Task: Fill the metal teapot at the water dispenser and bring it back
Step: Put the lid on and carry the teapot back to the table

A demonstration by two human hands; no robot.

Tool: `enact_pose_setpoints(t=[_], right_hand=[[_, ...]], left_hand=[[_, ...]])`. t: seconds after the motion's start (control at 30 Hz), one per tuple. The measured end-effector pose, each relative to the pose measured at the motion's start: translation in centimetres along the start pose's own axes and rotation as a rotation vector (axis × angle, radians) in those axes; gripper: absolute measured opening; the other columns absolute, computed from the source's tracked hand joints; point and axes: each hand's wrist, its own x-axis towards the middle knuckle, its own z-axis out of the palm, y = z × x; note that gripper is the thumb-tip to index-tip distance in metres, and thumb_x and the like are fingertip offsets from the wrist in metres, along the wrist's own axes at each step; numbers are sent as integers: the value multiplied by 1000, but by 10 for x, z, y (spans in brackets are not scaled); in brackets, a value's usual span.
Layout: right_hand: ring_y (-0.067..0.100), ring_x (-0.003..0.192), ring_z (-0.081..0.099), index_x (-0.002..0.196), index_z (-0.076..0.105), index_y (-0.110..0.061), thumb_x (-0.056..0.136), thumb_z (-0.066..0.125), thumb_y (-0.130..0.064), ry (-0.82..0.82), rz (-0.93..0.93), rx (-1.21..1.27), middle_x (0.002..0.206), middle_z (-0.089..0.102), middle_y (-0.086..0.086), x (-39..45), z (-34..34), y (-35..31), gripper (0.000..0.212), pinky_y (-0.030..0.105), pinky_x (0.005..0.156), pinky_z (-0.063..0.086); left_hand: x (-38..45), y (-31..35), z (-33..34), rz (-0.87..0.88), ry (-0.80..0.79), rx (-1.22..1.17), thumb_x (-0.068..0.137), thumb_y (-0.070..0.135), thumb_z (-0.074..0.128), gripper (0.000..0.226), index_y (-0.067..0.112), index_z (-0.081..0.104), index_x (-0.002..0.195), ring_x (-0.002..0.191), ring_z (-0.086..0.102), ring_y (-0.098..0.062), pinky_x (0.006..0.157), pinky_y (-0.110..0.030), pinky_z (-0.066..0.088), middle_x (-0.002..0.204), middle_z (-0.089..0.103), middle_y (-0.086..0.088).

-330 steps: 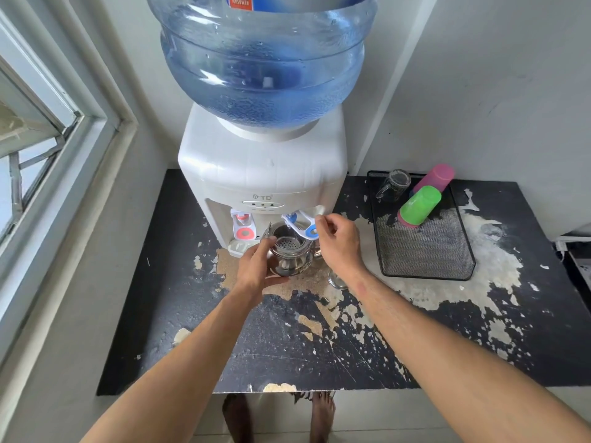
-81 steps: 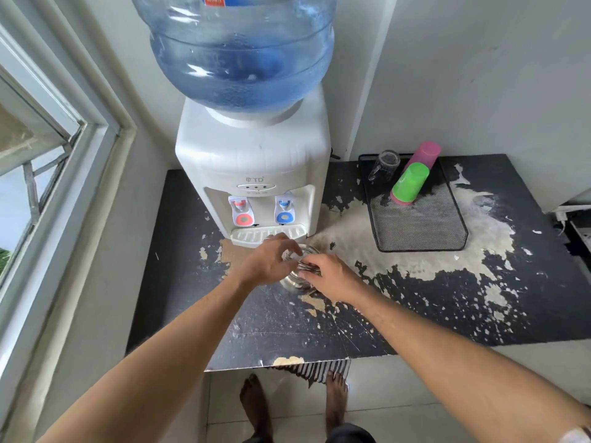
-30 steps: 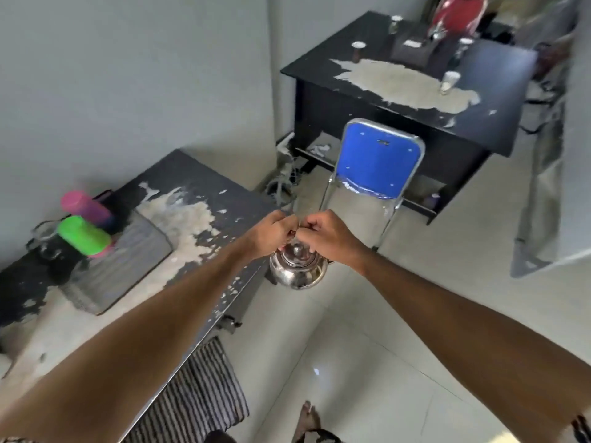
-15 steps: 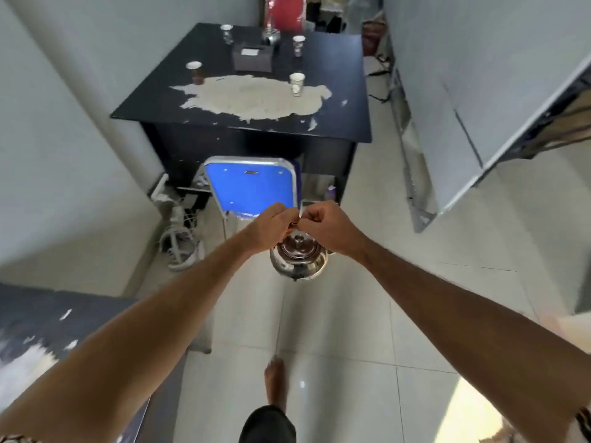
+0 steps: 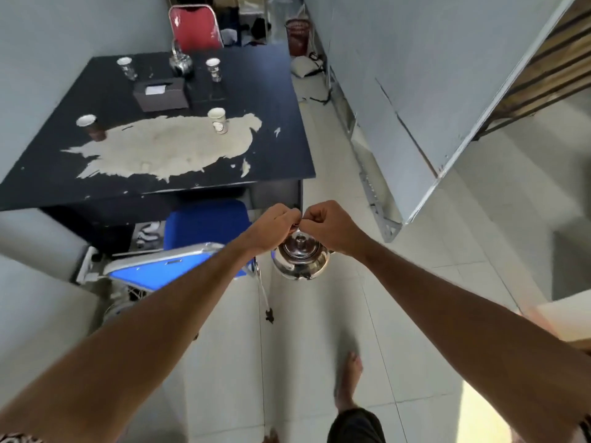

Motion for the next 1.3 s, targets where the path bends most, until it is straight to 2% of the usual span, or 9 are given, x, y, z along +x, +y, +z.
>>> enact_pose_setpoints(t=[0.07,0.17,0.3,0.43,0.7,0.83,0.93,1.07,1.3], right_hand=[[3,47,46,61,62,-12,88,66,-8,-11,-22,16,52,53,5,32,-24,15,28,13,51,42],[5,47,44,62,62,-9,88,66,-7,-50,-61,24,52,52,2,89,-68,38,26,15,51,40],[1,44,45,63,63,-6,88,66,-6,-120,-75,-1,52,52,1,161,-122,60,25,12,48,40],[1,45,51,71,67,1,87,67,-8,-175,-82,-35,56,57,4,230,-169,80,19,11,49,44],[-1,45,52,60,61,-23,88,67,-10,-200,-87,-47,43,52,-17,373,-235,131,31,9,51,43],[-2,48,58,63,62,-21,89,67,-11,-210,-86,-50,48,57,-15,459,-263,152,28,11,53,45],[-1,47,54,65,64,-12,88,66,-9,-217,-76,-46,53,57,-5,528,-285,160,23,14,53,46],[-1,45,52,58,59,-26,87,65,-7,-223,-67,-36,47,54,-14,617,-313,167,35,11,51,42],[-1,44,50,57,58,-24,83,65,-20,-303,-78,-24,44,51,-17,752,-343,177,27,11,50,39]], left_hand=[[40,6,-3,-7,-7,-5,89,26,40,45,29,35,44,46,20,-10,48,-25,21,48,28,10],[108,18,-5,-11,16,-46,91,23,40,41,25,34,50,48,18,-12,51,-33,16,52,26,2],[189,36,-8,-26,87,-48,92,24,39,39,21,35,53,45,21,-8,47,-22,22,50,28,5],[264,46,-13,-40,161,-16,90,26,39,37,19,38,53,44,24,-10,47,-22,24,50,30,2],[425,41,-44,-72,177,-47,90,25,39,44,25,38,47,46,23,-14,48,-29,21,48,30,2],[515,32,-76,-117,205,2,97,22,40,47,28,41,50,40,31,-10,48,-26,24,43,37,7],[580,34,-106,-78,179,-24,91,23,39,45,28,36,46,45,23,-13,49,-34,17,47,30,4],[664,40,-146,-102,190,-35,89,23,39,42,24,37,47,48,22,-17,54,-44,16,49,29,-1],[774,47,-206,-148,241,-117,82,19,40,37,24,30,47,52,14,-17,57,-43,11,52,21,1]])
